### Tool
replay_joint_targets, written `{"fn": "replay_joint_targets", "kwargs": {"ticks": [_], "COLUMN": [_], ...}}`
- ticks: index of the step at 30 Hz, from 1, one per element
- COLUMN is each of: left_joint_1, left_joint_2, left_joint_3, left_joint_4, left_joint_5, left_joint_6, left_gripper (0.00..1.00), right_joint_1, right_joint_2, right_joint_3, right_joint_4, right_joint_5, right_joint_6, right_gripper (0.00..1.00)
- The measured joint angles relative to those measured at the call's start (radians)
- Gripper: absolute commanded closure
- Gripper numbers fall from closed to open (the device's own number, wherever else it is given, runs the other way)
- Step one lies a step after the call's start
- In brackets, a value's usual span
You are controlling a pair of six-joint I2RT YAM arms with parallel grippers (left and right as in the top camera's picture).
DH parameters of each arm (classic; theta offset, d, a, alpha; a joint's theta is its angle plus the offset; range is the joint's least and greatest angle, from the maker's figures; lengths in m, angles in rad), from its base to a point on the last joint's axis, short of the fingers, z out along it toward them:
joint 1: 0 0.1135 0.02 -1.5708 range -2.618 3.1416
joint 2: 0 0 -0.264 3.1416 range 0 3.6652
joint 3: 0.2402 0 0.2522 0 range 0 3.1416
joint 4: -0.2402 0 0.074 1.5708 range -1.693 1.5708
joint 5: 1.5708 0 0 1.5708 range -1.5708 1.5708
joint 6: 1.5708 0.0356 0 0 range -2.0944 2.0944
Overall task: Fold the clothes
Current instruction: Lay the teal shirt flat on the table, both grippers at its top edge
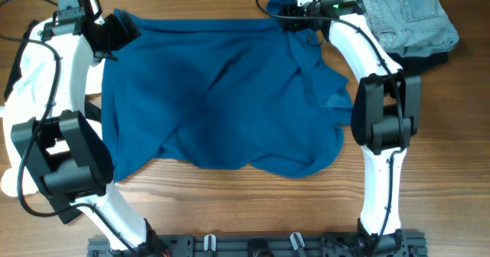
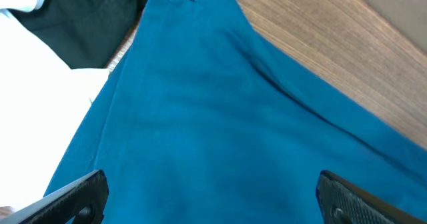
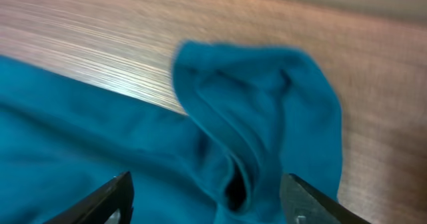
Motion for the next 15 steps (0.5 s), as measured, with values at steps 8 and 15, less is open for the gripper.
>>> {"fn": "replay_joint_targets", "kwargs": {"ticks": [8, 15], "left_joint_1": [0.000, 0.000], "left_joint_2": [0.000, 0.000], "left_joint_3": [-0.008, -0.008], "left_joint_4": [-0.007, -0.008], "left_joint_5": [-0.005, -0.005], "left_joint_6": [0.000, 0.000], "left_gripper": [0.00, 0.00], "right_joint_1": [-0.003, -0.003], "right_joint_2": [0.050, 0.072], "right_joint_3": [0.000, 0.000], "right_joint_4": [0.048, 0.084], "right_joint_5": [0.007, -0.008], "right_joint_6": [0.105, 0.191], "right_gripper": [0.50, 0.95]}}
